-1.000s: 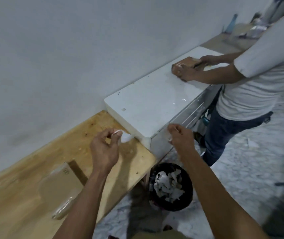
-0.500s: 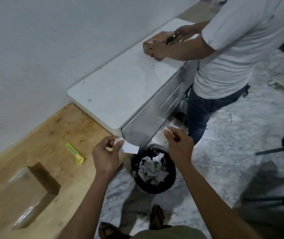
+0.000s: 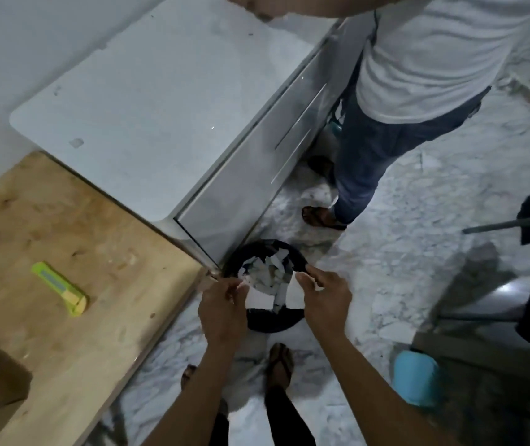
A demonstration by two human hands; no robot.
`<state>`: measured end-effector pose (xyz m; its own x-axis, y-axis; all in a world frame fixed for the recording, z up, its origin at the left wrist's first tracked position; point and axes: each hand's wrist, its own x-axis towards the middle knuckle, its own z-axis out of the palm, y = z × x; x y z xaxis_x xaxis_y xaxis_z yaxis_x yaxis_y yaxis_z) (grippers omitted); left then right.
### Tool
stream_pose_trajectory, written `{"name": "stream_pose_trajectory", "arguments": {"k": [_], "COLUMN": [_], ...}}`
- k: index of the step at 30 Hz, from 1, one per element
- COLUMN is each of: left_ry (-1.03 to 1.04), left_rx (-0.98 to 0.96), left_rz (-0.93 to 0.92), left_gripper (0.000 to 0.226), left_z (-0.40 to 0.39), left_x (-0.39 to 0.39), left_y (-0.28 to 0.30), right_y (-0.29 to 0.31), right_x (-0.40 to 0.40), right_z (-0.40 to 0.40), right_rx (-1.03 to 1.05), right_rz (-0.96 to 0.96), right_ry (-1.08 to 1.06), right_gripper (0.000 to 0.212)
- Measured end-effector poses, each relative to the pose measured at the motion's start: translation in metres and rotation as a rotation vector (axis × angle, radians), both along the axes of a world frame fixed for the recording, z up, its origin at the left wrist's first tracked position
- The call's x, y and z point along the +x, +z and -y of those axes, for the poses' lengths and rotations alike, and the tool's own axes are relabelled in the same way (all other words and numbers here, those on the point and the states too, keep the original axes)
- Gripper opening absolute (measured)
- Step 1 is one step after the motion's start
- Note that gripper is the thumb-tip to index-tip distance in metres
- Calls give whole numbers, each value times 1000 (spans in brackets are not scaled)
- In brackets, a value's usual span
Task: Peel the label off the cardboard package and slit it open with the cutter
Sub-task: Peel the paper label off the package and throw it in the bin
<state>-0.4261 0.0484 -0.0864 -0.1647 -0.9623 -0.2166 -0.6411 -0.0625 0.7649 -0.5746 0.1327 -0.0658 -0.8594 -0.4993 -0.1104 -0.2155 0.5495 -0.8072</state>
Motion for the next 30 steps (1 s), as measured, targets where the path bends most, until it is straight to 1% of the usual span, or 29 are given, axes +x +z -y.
{"name": "stream_pose_trajectory", "arguments": {"k": [3, 4, 6, 7, 8, 10, 13, 16, 21, 24, 26, 29, 30], "left_ry": [-38, -37, -24, -26, -38, -68, -57, -49, -32, -44, -21, -13, -5], "left_rx": [48, 64, 95, 101, 103, 117, 152, 186, 199, 135, 118, 82, 60], "left_rz": [42, 45, 36, 35, 40, 51, 57, 22, -53, -71, -96, -107, -119], "left_gripper": [13, 13, 11, 9, 10, 21, 34, 40, 42, 33, 33, 27, 23], "left_z": [4, 6, 12, 15, 17, 22, 25, 22, 8, -2, -7, -17, -21], "left_x": [-8, -11, -19, -23, -27, -32, -36, -39, -41, -40, -36, -24, -17], "left_y": [-54, -68, -94, -104, -113, -126, -127, -105, -34, 13, 45, 91, 104], "right_y": [-51, -67, -97, -111, -124, -141, -140, -118, -49, -3, 25, 62, 74], "right_x": [-6, -8, -12, -14, -16, -21, -24, -24, -21, -18, -14, -6, -3], "right_z": [6, 9, 14, 17, 19, 22, 26, 26, 20, 13, 7, 0, -2], "right_rx": [94, 114, 172, 199, 220, 239, 227, 182, 133, 129, 107, 90, 90], "right_rz": [-18, -5, 43, 59, 71, 89, 119, 202, 342, 328, 304, 300, 300], "right_ry": [0, -1, -7, -2, 9, 28, 27, 17, 18, 31, 29, 65, 78], "right_gripper": [31, 29, 19, 19, 23, 33, 37, 40, 42, 32, 31, 13, 10]}}
